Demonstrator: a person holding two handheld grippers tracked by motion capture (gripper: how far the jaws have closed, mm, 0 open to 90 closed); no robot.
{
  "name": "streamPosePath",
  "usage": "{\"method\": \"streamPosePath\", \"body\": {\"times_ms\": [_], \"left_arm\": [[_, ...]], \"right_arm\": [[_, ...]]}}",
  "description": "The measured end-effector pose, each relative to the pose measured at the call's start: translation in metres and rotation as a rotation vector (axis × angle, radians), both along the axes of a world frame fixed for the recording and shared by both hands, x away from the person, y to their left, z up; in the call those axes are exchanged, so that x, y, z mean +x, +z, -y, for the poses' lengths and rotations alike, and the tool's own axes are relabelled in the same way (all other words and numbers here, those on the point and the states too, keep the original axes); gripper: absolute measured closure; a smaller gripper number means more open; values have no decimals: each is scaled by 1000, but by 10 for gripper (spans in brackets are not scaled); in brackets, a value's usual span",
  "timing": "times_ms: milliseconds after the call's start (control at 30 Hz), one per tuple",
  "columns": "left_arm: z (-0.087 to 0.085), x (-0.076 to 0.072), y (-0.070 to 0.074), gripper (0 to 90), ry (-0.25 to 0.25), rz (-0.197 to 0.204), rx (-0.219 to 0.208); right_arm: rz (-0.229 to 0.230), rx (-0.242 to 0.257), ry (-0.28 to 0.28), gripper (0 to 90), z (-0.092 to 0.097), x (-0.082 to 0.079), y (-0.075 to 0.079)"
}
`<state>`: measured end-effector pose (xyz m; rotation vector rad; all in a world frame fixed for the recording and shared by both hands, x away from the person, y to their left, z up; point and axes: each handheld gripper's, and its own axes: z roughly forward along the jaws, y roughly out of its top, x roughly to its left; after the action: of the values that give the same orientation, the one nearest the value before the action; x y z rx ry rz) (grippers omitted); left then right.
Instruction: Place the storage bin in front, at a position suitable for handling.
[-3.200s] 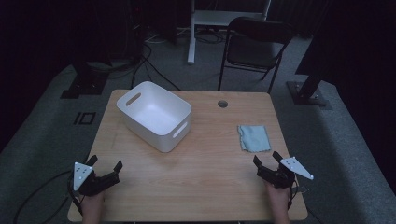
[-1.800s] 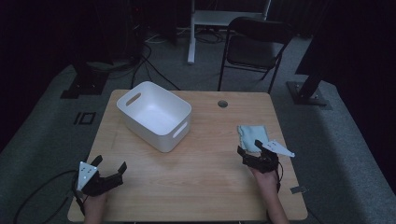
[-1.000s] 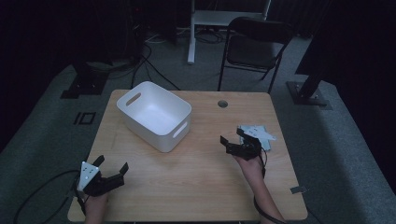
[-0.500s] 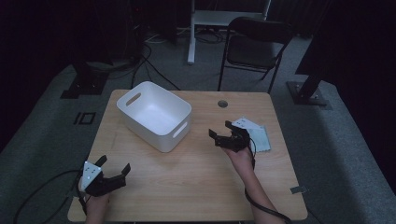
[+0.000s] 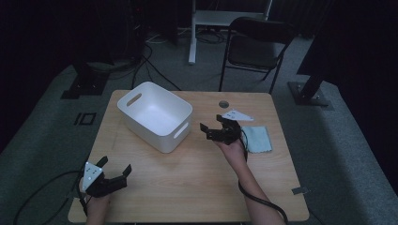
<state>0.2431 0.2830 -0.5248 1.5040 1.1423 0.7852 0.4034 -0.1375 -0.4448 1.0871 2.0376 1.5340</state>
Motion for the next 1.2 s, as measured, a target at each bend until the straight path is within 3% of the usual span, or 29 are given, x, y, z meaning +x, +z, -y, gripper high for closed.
{"method": "streamPosePath", "body": {"times_ms": [567,767,967,1200], "left_arm": [[-1,0,0,5,-5,2,-6],[0,-1,1,5,-7,1,-5],[-1,-1,1,5,-8,4,-6],[-1,-1,2,5,-12,4,-9]], "right_arm": [[-40,11,36,148,-33,30,4],[-56,29,27,148,-43,41,4],[-61,6,22,149,-55,51,4],[-72,2,-15,217,-63,62,3]]}}
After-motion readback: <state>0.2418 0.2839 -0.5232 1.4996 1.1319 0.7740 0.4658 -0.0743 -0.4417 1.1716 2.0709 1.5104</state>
